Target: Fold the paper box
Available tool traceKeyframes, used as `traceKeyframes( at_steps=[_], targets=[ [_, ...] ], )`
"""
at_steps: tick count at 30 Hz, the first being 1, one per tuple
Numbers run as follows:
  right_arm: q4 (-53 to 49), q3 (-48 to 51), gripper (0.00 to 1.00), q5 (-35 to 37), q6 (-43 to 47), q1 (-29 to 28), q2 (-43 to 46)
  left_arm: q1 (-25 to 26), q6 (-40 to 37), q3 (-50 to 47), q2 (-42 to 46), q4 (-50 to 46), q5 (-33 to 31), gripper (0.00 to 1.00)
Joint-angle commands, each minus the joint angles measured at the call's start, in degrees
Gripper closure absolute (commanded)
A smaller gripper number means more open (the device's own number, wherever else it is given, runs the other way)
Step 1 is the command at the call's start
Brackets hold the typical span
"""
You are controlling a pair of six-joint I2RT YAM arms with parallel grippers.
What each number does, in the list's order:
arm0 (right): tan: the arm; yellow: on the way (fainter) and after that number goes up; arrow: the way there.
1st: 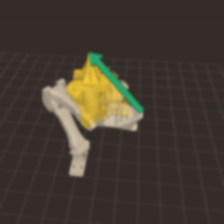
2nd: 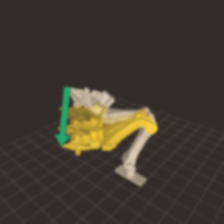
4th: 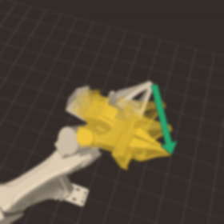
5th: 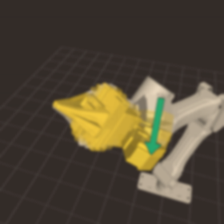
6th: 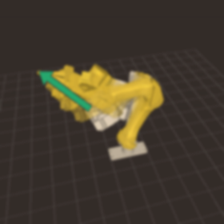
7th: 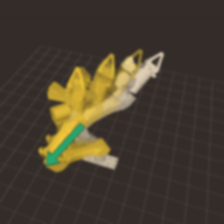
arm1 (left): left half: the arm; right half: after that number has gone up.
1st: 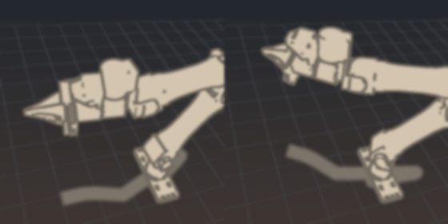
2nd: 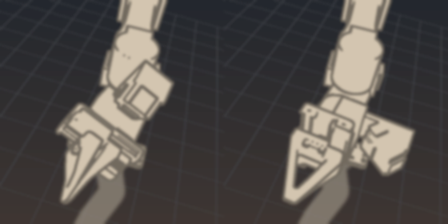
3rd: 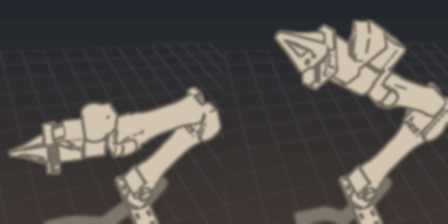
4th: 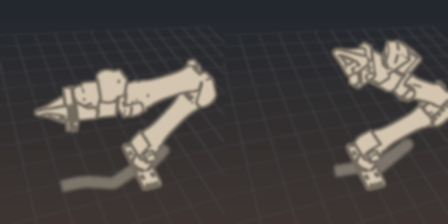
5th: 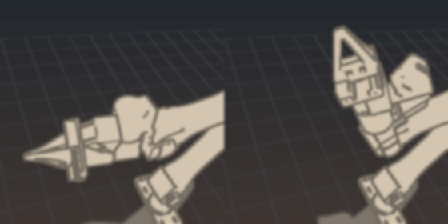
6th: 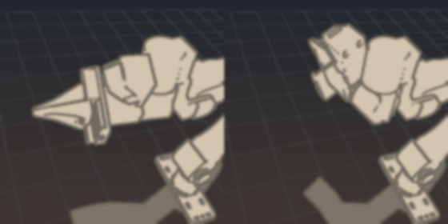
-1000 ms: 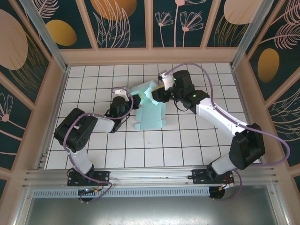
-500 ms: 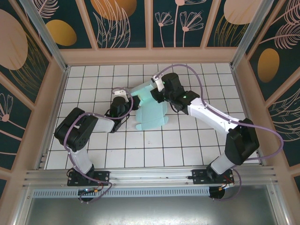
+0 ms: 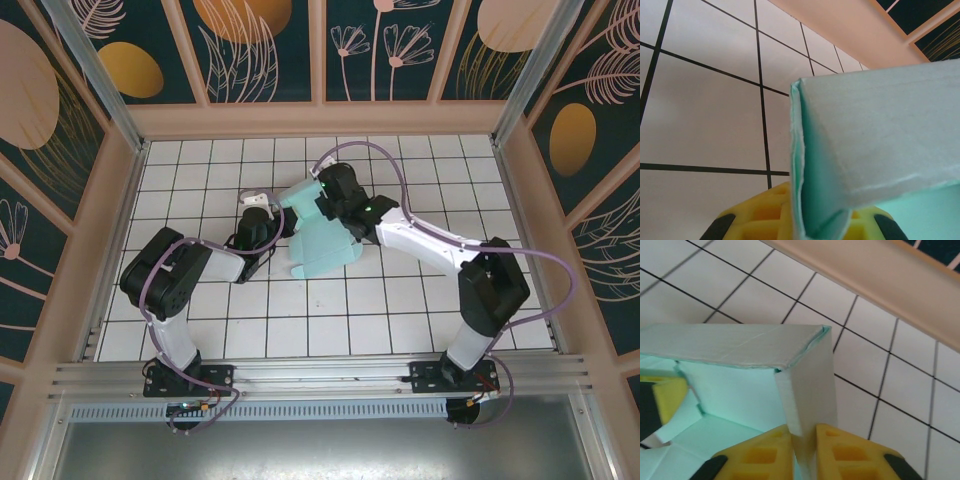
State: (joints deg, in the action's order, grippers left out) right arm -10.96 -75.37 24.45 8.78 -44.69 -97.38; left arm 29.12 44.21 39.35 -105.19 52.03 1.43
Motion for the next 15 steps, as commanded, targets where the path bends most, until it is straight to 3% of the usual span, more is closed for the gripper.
traceKeyframes(
  at_steps=[1,4,10,15],
  targets=[
    [-0.2,-1.6,0.89,8.3,0.9,-1.3,-3.0,0.9,-0.2,2.0,0.9,6.7,5.1,1.0],
    [-0.1,-2.0,1.0,11.1,1.6,-1.9,-4.1,1.0,-0.1,1.9,0.9,6.6,5.1,1.0],
    [-0.4,-2.8,1.0,14.7,3.2,-2.7,-5.9,0.9,-0.1,2.0,0.8,6.5,5.1,1.0],
    [0.0,-2.2,0.86,12.9,1.9,-2.1,-5.7,0.9,-0.3,1.8,0.9,6.4,4.8,1.0]
  ],
)
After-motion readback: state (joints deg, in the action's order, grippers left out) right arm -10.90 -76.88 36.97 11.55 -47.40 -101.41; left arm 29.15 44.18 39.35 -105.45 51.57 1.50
